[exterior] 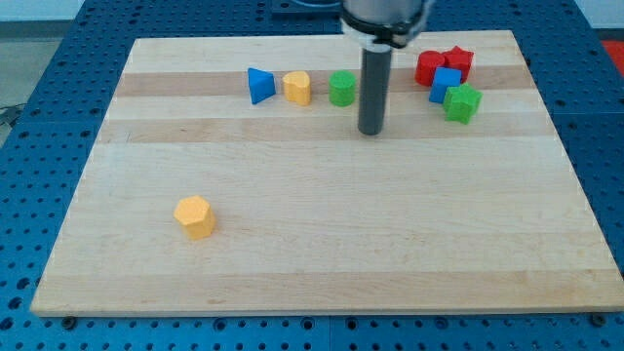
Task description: Push the green circle into the group of yellow heart and blue triangle
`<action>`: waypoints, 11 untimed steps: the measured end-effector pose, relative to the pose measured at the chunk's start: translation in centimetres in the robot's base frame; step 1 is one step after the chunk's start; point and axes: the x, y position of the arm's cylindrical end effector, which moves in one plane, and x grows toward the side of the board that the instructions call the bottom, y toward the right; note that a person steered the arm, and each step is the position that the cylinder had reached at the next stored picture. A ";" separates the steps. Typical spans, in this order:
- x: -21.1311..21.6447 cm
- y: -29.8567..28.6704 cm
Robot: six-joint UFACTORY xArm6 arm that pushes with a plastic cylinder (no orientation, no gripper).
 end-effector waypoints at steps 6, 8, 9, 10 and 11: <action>-8.3 -2.7; -5.9 -1.7; -4.4 -3.3; -4.4 -4.7; -5.3 -5.3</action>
